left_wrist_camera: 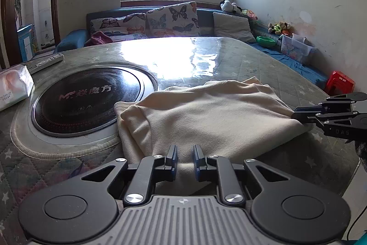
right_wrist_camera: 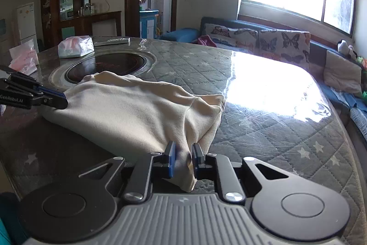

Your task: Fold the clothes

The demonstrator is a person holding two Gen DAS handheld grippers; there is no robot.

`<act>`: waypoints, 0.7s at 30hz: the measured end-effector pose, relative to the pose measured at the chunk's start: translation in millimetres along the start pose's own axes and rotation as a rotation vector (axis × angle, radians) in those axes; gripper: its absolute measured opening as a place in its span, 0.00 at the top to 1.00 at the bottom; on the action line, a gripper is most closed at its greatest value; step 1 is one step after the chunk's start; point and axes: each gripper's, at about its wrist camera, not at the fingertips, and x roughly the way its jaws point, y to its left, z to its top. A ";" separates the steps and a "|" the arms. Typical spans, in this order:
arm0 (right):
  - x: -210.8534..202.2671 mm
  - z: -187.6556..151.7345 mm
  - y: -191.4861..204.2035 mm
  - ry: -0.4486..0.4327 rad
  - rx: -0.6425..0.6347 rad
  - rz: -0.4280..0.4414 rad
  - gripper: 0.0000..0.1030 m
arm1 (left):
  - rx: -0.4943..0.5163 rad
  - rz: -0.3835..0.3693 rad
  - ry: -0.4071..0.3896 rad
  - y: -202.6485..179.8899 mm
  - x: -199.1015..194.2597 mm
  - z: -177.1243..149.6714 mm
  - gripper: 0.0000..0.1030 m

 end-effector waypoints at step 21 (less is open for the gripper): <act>9.6 16.1 47.5 0.017 -0.084 0.171 0.87 | 0.095 -0.116 -0.010 -48.2 20.4 6.5 0.83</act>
